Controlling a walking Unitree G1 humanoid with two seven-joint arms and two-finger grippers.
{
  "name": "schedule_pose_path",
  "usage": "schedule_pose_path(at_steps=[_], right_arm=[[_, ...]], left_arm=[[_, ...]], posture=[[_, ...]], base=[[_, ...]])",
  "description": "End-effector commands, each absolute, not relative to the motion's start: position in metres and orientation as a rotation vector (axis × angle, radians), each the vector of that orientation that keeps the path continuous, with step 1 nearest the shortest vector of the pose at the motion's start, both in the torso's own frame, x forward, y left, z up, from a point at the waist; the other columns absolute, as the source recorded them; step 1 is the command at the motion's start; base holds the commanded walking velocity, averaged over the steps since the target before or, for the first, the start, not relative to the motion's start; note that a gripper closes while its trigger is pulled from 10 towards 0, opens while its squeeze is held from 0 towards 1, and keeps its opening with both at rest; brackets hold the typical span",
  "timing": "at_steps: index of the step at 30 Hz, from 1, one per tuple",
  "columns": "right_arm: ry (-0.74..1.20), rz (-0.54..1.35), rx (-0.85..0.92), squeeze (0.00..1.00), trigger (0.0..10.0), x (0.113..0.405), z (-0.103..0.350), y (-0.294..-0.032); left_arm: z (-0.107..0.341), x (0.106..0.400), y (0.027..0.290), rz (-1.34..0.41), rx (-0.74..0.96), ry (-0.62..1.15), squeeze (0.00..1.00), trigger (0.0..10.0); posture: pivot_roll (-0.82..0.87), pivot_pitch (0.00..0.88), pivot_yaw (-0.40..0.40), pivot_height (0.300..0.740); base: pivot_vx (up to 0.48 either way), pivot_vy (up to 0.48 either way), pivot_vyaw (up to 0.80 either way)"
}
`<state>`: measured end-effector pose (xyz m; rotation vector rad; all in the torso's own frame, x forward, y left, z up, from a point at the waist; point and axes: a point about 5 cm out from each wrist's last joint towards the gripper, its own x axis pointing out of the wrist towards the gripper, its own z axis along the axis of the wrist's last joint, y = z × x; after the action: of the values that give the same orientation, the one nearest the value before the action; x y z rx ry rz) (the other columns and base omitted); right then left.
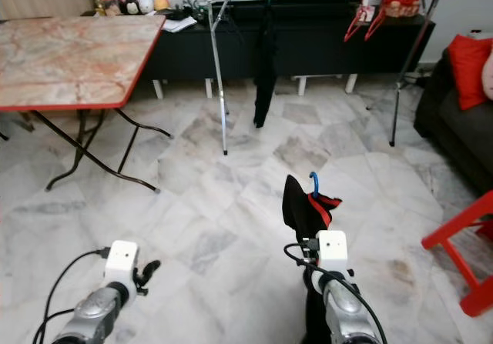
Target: Hang hanger
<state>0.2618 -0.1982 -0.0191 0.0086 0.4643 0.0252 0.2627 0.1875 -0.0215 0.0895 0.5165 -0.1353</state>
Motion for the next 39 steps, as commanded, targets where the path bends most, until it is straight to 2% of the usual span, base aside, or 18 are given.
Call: schedule_pose_path(at_steps=[1,6,10,13,17,28,39], right_arm=[[0.423,0.044,-0.007,0.0,10.0,0.27,-0.01,-0.197],[0.425,0.08,-0.032,0.0,10.0,0.271,-0.01,-0.195],[0.419,0.18,-0.118,0.0,10.0,0.273,-0.005,-0.196],[0.4,0.279,-0.169,0.0,10.0,0.278,0.003,-0.198],[0.344,0.487,-0.233,0.0,10.0,0.286,0.023,-0.199],[0.309,0.858,-0.342,0.0,10.0,0.287,0.052,-0.197],[0.374,1.046,-0.424,0.0,10.0,0.273,0.048,-0.201]], left_arm=[[-0.016,0.268,0.183,-0.16,0.106,0.478,0.0,10.0],[-0.007,0.274,0.181,-0.17,0.099,0.413,0.0,10.0],[0.014,0.286,0.181,-0.216,0.161,0.303,0.0,10.0],[0.031,0.293,0.177,-0.318,0.216,0.224,0.0,10.0],[0.054,0.295,0.165,-0.54,0.294,0.133,0.0,10.0],[0.083,0.286,0.148,-0.911,0.499,0.088,0.0,10.0],[0.103,0.282,0.14,-1.055,0.527,0.073,0.0,10.0]], posture=[[-0.03,0.0,-0.029,0.74],[-0.03,0.0,-0.03,0.74],[-0.03,0.0,-0.032,0.74],[-0.03,0.0,-0.032,0.74],[-0.03,0.0,-0.031,0.74],[-0.04,0.0,-0.038,0.74],[-0.03,0.0,-0.043,0.74]], base=[[0.0,0.0,0.0],[0.0,0.0,0.0],[0.0,0.0,0.0],[0.0,0.0,0.0],[0.0,0.0,0.0],[0.0,0.0,0.0],[0.0,0.0,0.0]])
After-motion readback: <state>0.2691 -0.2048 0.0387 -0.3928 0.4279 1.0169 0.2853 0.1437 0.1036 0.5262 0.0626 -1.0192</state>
